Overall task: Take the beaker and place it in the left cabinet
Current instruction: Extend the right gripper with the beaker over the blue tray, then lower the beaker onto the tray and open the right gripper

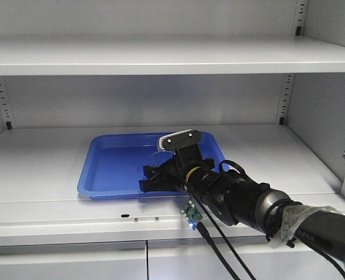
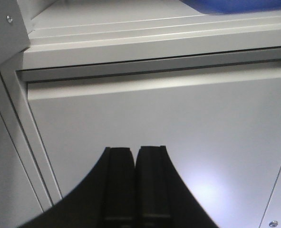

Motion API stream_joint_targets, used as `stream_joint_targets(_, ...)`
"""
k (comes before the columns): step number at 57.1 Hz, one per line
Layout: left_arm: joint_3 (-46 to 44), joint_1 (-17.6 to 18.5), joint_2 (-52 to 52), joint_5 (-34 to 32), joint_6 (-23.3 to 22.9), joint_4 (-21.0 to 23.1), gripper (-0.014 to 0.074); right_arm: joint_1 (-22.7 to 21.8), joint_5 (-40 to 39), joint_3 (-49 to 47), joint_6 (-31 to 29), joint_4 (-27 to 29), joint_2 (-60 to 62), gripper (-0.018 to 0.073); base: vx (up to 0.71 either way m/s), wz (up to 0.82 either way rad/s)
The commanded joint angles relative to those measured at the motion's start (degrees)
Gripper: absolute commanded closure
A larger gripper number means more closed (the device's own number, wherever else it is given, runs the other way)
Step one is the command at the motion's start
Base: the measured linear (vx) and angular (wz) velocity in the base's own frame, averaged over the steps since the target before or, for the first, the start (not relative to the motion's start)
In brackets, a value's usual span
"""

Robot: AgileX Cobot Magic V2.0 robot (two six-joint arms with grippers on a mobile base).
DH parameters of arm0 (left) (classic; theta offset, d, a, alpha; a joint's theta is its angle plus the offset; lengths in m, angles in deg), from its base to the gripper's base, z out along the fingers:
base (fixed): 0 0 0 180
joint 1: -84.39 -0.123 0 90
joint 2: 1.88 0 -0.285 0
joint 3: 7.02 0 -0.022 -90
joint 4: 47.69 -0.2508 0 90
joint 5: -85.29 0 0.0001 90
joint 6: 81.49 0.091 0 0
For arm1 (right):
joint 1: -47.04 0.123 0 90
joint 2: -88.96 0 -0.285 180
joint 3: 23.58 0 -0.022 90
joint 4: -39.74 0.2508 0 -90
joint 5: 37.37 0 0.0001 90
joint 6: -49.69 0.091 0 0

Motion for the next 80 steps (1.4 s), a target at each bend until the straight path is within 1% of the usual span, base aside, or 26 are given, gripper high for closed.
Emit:
stream_joint_targets(1,-0.54,0.42,-1.01,-4.78,-0.20,0.11,0.0593,-0.23,-3.90,-2.08,-0.03,0.34,3.32,0.0333,0.00,0.00)
stream_joint_targets(6,-0.54,0.42,-1.01,-4.78,-0.20,0.11,0.0593,-0.23,-3.90,-2.08,-0.03,0.34,3.31,0.0306,0.00,0.00)
stream_joint_targets(12,-0.54,0.42,-1.01,-4.78,-0.20,0.11,0.0593,-0.23,-3.96,-2.08,-0.03,0.34,3.31,0.0250,0.00,0.00)
stream_joint_targets(19,-0.54,0.42,-1.01,-4.78,-0.20,0.11,0.0593,-0.23,-4.11,-2.08,-0.14,0.34,3.31,0.0152,0.00,0.00)
stream_joint_targets(26,-0.54,0.42,-1.01,-4.78,-0.20,0.11,0.0593,-0.23,-4.11,-2.08,-0.30,0.29,3.31,0.0023,0.00,0.00)
stream_joint_targets(32,-0.54,0.42,-1.01,-4.78,-0.20,0.11,0.0593,-0.23,-4.11,-2.08,-0.30,0.29,3.31,-0.0052,0.00,0.00)
stream_joint_targets(35,-0.54,0.42,-1.01,-4.78,-0.20,0.11,0.0593,-0.23,-4.11,-2.08,-0.30,0.29,3.31,-0.0073,0.00,0.00)
stream_joint_targets(49,-0.54,0.42,-1.01,-4.78,-0.20,0.11,0.0593,-0.23,-3.73,-2.08,-0.30,0.29,4.22,-0.0075,0.00,0.00)
stream_joint_targets(60,-0.54,0.42,-1.01,-4.78,-0.20,0.11,0.0593,-0.23,-0.98,-2.08,-0.30,0.29,6.62,-0.0060,0.00,0.00)
stream_joint_targets(80,-0.54,0.42,-1.01,-4.78,-0.20,0.11,0.0593,-0.23,-0.91,-2.08,-0.30,0.29,8.76,-0.0039,0.00,0.00)
